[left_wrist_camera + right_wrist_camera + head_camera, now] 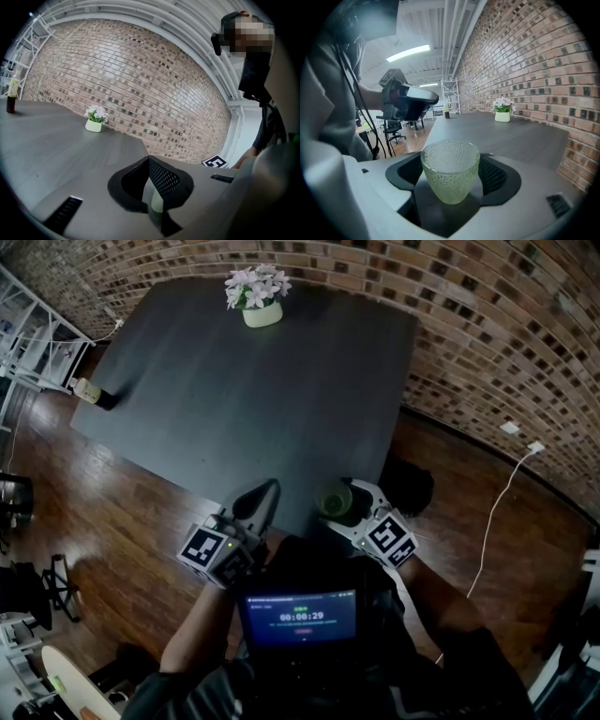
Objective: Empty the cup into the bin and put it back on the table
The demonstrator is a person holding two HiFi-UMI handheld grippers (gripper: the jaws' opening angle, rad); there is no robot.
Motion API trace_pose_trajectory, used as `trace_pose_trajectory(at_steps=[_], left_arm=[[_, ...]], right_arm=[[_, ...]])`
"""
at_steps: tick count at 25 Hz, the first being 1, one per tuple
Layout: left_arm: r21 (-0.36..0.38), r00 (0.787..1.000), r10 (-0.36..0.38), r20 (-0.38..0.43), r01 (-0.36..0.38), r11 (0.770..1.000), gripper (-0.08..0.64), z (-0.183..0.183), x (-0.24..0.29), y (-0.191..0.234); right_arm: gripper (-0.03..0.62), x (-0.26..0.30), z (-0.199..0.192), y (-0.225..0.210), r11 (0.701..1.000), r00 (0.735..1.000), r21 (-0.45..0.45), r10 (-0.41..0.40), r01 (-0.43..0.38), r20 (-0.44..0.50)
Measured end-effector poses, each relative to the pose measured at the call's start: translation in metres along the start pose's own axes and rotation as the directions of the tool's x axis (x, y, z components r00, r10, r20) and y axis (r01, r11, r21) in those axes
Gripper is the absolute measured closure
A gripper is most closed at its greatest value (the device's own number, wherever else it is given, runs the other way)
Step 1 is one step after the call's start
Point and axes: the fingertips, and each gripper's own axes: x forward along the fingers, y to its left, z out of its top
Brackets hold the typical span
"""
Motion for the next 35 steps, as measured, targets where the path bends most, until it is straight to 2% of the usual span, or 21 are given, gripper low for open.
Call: trace_pose_trajectory(at_steps=[13, 18, 20, 26, 30, 35], left_arm=[[0.027, 1.0, -0.026, 0.0, 0.026, 0.999, 0.569, -0.009, 0.012, -0.011], [0.035, 0.999, -0.032, 0.013, 0.031, 0.999, 0.569, -0.006, 0.012, -0.013], [0.04, 0.999, -0.032, 0.017, 0.031, 0.999, 0.569, -0.005, 0.011, -0.015], [0.038, 0.999, -0.04, 0.029, 0.038, 0.999, 0.569, -0.003, 0.008, -0.02], [0.038, 0.999, -0.034, 0.026, 0.033, 0.999, 0.569, 0.001, 0.004, -0.024], [0.037, 0.999, -0.033, 0.032, 0.032, 0.999, 0.569, 0.015, -0.006, -0.025]], right_arm=[[0.206, -0.007, -0.008, -0.002, 0.998, 0.995, 0.053, 0.031, -0.036, 0.092], [0.202, -0.007, -0.012, 0.002, 0.999, 0.996, 0.021, 0.033, -0.035, 0.08], [0.144, -0.007, -0.012, 0.003, 0.999, 0.996, 0.021, 0.035, -0.037, 0.086], [0.143, -0.013, -0.002, 0.005, 0.999, 0.994, 0.021, 0.036, -0.038, 0.104], [0.143, -0.028, 0.004, 0.0, 1.0, 0.992, 0.027, 0.004, -0.007, 0.126], [0.143, -0.057, 0.01, 0.001, 0.999, 0.988, 0.048, 0.002, -0.009, 0.157]])
